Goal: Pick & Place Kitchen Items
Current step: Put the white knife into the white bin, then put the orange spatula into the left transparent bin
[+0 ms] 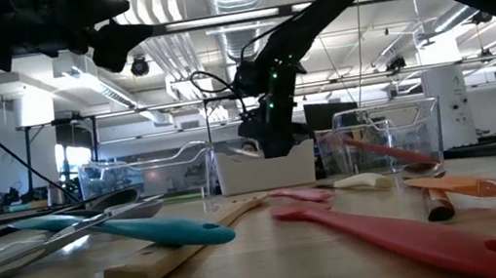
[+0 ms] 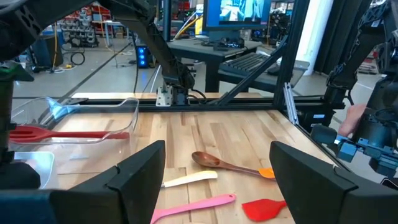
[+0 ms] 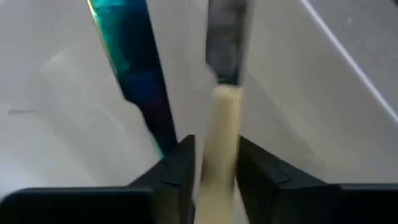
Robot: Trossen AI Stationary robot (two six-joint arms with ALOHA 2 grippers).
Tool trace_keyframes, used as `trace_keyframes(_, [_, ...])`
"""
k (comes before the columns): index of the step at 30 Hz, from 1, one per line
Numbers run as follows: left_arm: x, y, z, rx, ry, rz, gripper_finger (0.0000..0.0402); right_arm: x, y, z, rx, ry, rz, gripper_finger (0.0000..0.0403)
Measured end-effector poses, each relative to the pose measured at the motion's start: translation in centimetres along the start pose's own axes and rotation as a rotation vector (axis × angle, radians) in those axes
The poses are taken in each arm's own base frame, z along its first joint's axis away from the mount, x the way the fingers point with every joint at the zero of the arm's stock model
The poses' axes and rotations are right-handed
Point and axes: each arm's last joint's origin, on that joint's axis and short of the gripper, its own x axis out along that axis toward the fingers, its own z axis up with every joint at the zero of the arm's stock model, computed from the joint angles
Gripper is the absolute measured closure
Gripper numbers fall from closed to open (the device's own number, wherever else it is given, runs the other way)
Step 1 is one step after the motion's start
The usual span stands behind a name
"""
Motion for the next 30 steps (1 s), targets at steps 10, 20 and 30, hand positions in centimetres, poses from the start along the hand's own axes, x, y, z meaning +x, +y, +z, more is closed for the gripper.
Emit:
trace_keyframes(10, [0.0, 0.0, 0.0, 0.008, 0.000, -0.001, 0.0111, -0.8, 0.1, 0.2, -0.010, -0.017, 0.001, 0.0221])
trace_keyframes(20, [0.0, 0.0, 0.0, 0.012, 0.000, -0.001, 0.0111, -6.8, 1.0, 0.7, -0.041, -0.123, 0.021, 0.0242])
trace_keyframes(30, [0.0, 0.0, 0.0, 0.007, 0.000, 0.000, 0.0111, -16.5, 5.4, -1.2, -0.131, -0.237, 0.090, 0.0269])
